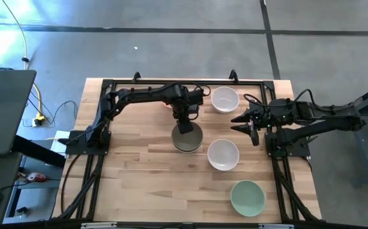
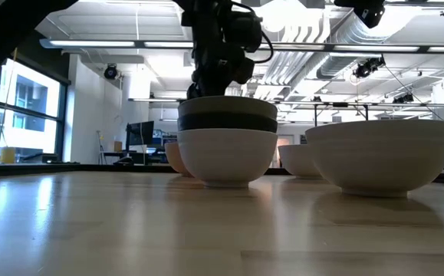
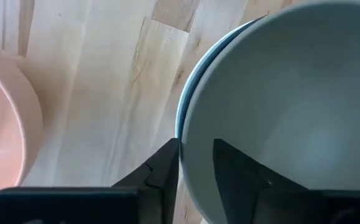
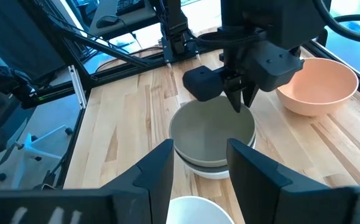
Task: Nest bowls inside each other
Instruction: Stack the gray bowl on the black bowl, then stack the light orange bowl on the gray bowl
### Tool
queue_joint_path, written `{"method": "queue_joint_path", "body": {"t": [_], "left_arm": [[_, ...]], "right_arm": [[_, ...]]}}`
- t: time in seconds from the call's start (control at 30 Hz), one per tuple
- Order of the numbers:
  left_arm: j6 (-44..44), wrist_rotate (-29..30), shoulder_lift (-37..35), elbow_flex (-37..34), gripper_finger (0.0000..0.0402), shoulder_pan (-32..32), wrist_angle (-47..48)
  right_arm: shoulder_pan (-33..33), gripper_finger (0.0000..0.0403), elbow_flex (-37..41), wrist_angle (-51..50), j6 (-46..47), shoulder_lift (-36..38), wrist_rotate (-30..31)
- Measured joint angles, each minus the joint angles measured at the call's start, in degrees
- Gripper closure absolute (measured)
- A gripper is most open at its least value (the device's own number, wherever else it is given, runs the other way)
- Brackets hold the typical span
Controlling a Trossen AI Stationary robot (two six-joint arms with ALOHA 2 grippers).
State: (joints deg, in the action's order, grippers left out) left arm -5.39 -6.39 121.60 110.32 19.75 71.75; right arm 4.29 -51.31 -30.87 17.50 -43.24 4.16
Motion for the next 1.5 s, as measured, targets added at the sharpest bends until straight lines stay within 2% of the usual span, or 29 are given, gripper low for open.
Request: {"method": "queue_joint_path", "body": {"t": [0.17,0.37,0.6,0.7,0.9,1.1,1.3,1.5], "left_arm": [[-0.2,0.0,0.0,0.9,0.0294,0.0,0.6],[0.3,0.5,-0.1,7.5,0.0271,0.0,1.1],[2.0,9.6,-0.2,15.0,0.0251,1.6,6.9],[1.5,13.7,-0.2,15.5,0.025,4.2,10.8],[0.6,16.9,-0.1,15.1,0.025,9.9,15.0],[0.1,17.2,-0.1,15.1,0.025,15.8,15.6],[0.0,17.1,-0.1,15.1,0.025,21.3,15.5],[0.1,13.2,0.0,15.1,0.025,26.4,15.2]], "right_arm": [[0.0,0.0261,0.0,0.0,0.0,0.0,0.0],[0.0,0.0261,0.0,0.0,0.0,0.0,0.0],[0.0,0.0261,0.0,-0.1,0.3,0.0,0.2],[0.0,0.0261,0.0,-0.2,0.4,0.0,1.8],[0.0,0.0261,0.0,-0.2,0.4,0.0,3.3],[0.0,0.0261,0.0,-0.3,2.0,0.0,7.9],[0.0,0.0261,0.0,-0.4,3.1,0.0,8.3],[-0.1,0.0261,0.0,0.2,3.5,0.0,9.4]]}}
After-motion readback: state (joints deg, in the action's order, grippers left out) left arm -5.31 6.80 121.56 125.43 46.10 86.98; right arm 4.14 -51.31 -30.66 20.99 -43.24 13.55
